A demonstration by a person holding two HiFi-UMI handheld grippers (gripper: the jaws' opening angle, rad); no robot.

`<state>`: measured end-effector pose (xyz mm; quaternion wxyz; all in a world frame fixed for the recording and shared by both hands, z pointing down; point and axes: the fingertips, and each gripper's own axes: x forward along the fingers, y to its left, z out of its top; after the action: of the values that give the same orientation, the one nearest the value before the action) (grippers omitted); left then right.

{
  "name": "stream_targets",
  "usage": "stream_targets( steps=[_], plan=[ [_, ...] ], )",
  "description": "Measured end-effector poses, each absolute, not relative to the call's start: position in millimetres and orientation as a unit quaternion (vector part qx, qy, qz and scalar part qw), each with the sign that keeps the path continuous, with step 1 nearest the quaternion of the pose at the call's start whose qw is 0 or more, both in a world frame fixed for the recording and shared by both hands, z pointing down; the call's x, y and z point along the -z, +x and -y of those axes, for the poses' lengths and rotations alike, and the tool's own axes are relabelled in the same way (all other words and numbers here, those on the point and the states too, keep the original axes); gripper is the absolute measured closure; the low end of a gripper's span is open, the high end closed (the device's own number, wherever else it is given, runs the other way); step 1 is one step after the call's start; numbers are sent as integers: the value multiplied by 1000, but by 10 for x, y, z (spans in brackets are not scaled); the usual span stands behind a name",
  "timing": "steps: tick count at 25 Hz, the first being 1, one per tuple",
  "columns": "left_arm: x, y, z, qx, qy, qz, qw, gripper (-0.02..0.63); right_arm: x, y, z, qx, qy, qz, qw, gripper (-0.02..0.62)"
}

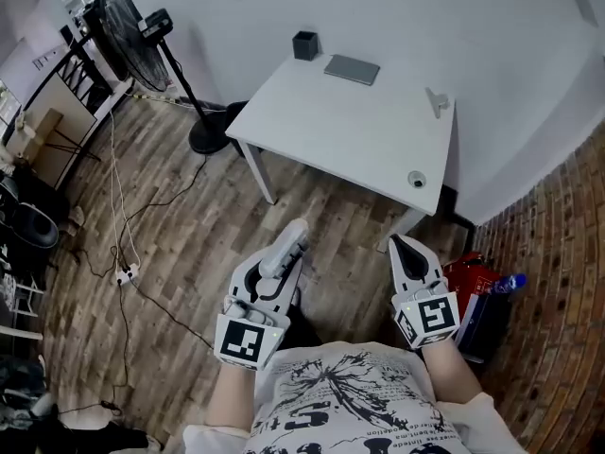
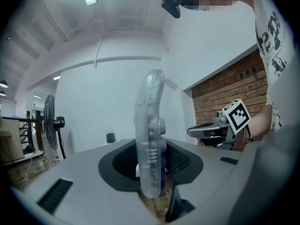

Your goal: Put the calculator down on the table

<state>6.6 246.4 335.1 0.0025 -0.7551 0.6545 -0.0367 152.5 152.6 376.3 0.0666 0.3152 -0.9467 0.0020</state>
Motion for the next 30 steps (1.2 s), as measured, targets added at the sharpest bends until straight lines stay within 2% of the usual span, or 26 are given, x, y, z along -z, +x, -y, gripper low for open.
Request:
stream_targets(
  steps=[9,13,23,30],
  plan=[
    [-3267,-1372,-1508,24,-803,-595,7,462,-3668,172,-787,11,377,922,89,581],
    [-3290,-1794,-1140,32,-821,-570,2,462,-3647,-231,-514,13,401,911,97,581],
    [-3672,-2073,-235,46,-847,-529,-37,462,-3914,-572,273,-8,426,897,118,580],
    [-3869,-2060,788,76,-852,-515,-59,462,-4070,-579,1316,-20,428,896,118,580]
  ],
)
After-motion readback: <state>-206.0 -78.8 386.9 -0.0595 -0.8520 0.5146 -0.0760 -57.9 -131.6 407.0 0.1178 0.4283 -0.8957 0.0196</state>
